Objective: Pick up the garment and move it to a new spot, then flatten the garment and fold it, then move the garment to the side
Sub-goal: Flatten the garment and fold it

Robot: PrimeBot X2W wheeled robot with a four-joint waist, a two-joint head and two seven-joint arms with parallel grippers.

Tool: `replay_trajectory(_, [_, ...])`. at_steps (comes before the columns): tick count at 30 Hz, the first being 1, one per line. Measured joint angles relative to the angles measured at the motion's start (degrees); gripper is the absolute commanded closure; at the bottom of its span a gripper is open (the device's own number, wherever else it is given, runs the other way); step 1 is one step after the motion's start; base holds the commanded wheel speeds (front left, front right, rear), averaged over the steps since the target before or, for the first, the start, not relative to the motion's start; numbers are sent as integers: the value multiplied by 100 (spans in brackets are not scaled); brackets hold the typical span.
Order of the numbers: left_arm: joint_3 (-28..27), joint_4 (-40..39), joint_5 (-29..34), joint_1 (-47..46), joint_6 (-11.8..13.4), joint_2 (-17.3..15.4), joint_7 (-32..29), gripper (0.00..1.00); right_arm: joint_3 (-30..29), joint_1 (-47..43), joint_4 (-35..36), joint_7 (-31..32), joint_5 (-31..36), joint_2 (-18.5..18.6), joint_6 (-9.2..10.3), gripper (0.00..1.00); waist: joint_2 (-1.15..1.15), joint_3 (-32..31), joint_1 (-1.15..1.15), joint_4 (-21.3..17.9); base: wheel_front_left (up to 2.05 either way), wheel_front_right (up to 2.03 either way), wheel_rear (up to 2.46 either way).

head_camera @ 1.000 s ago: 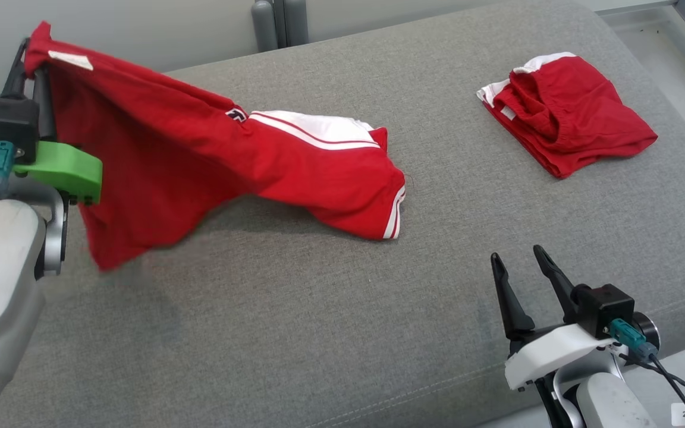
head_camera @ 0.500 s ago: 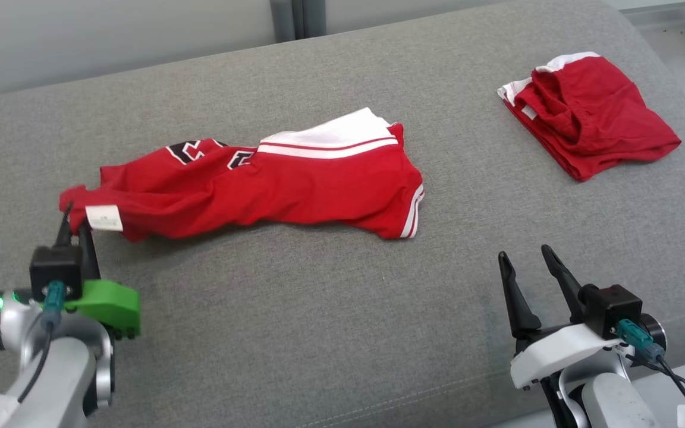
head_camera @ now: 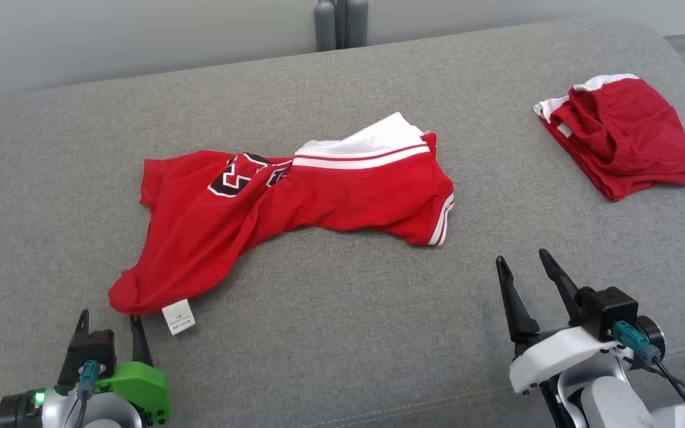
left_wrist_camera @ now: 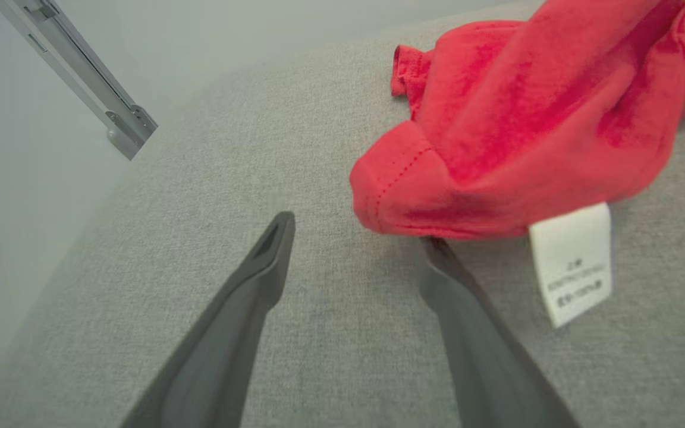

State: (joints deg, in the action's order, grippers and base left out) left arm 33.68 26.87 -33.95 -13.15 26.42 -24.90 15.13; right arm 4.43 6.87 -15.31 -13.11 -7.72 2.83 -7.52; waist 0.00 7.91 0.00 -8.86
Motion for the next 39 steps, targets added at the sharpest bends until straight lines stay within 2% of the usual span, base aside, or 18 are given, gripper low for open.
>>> replay_trajectory(5, [-197, 136, -189, 175, -2, 71, 0, 0, -11, -75, 22, 41, 30, 0, -1, 0, 0, -103, 0, 76, 0, 0, 0])
replay_trajectory(8, [-421, 55, -285, 353, 90, 86, 1, 0, -16, -104, 36, 45, 30, 0, -1, 0, 0, -162, 0, 104, 0, 0, 0])
replay_trajectory(12, [-911, -357, -402, 603, 134, 138, 1, 0, -59, -188, 41, 69, 35, 0, -1, 0, 0, -238, 0, 143, 0, 0, 0])
replay_trajectory(15, [-1336, -842, -430, 823, 44, 326, 1, 0, -105, -229, 49, 86, 40, 1, 0, 0, 0, -291, 0, 194, 0, 0, 0])
replay_trajectory(19, [-1945, -1475, -259, 1020, -412, 598, 2, 0, -141, -298, 77, 111, 87, 1, 0, 0, 0, -366, 0, 274, 0, 0, 0])
replay_trajectory(21, [-2304, -1812, -100, 1143, -655, 881, 4, 0, -154, -306, 93, 143, 101, 0, -1, 0, 0, -401, 0, 321, 0, 0, 0])
replay_trajectory(27, [-2986, -2382, 538, 1561, -1660, 1718, 4, 0, -144, -367, 124, 194, 131, 0, -1, 0, 0, -541, 0, 442, 0, 0, 0])
replay_trajectory(29, [-3087, -2515, 821, 1687, -2067, 1874, 4, 0, -120, -404, 122, 202, 129, 2, 0, 0, 0, -590, 0, 477, 0, 0, 0])
replay_trajectory(31, [-3199, -2576, 999, 1820, -2360, 2004, 4, 0, -111, -431, 116, 211, 129, -1, -1, 0, 0, -633, 0, 513, 0, 0, 0])
replay_trajectory(34, [-3306, -2574, 1291, 2034, -2647, 2107, 4, 0, -122, -472, 105, 211, 129, 1, 0, 0, 0, -699, 0, 569, 0, 0, 0])
replay_trajectory(39, [-3362, -2535, 1789, 2230, -2897, 2172, 4, 0, -124, -547, 84, 212, 129, 0, -1, 0, 0, -765, 0, 673, 0, 0, 0])
